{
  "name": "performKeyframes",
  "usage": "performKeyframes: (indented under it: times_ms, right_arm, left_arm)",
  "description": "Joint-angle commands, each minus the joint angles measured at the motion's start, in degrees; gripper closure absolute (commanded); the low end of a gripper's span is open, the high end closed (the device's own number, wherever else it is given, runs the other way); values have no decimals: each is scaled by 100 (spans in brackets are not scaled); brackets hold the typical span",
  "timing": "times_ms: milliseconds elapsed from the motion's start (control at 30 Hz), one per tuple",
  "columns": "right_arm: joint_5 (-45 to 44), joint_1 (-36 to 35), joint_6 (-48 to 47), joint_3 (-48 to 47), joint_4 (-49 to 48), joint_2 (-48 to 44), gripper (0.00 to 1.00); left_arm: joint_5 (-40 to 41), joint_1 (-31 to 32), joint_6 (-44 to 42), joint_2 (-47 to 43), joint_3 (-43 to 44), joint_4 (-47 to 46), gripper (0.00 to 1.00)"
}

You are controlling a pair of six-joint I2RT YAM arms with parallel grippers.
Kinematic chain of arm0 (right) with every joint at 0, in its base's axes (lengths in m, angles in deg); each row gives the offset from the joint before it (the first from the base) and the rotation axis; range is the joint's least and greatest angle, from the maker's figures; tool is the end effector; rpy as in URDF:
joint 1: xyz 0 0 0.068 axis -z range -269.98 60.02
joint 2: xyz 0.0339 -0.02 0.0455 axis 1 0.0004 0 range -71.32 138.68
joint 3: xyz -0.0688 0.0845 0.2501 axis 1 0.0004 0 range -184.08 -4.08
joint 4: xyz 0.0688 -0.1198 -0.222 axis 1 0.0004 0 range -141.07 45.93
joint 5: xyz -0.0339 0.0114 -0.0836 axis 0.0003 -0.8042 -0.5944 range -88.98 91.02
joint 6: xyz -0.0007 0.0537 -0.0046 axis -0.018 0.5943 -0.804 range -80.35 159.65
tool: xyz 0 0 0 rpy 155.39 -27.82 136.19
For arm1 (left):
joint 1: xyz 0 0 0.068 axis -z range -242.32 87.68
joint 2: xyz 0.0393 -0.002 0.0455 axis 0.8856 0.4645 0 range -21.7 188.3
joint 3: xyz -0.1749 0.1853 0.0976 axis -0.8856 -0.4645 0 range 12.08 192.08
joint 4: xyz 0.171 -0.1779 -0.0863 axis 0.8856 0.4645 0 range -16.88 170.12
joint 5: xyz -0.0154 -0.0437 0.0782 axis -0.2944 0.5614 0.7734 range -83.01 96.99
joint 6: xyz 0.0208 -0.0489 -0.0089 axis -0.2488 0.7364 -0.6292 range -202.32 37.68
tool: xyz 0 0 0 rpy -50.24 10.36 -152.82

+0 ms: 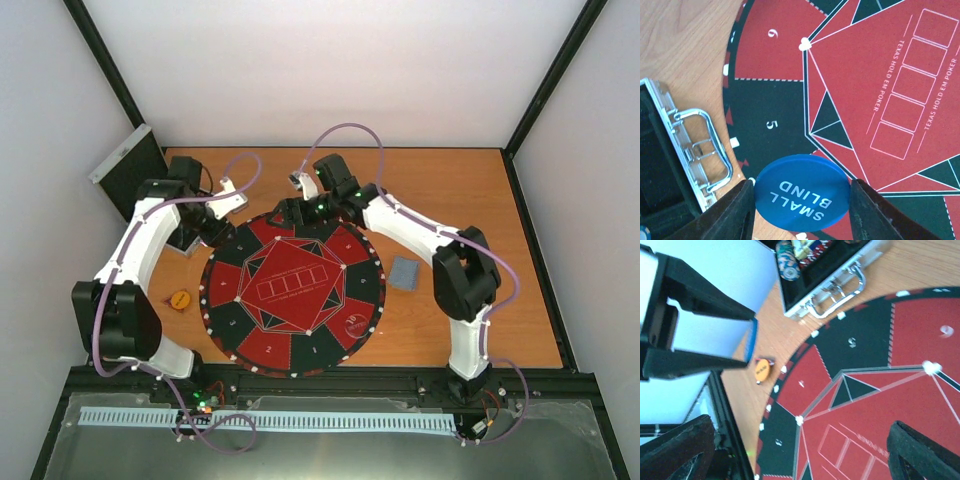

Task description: Distribute texas hold em gaming equipment

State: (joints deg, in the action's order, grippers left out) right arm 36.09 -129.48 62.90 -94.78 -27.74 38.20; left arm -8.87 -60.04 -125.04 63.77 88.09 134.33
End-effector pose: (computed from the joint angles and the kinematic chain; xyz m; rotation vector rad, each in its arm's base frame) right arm 0.3235 0.2932 0.2709 -0.6874 2.3805 1.2289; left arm 0.2858 -0.0212 0.2936 1.1026 2.4927 -0.1958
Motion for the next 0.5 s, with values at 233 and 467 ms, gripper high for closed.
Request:
performKeyframes:
  times_ms: [233, 467]
  right_arm:
    - [1536, 8, 2053, -1028, -1569, 1264, 36]
    - [1742, -132, 2498, -1642, -1638, 1877, 38]
  left_arm:
    - [-349, 342, 3, 122, 425, -16, 55]
    - [-384, 343, 29, 204, 471, -79, 54]
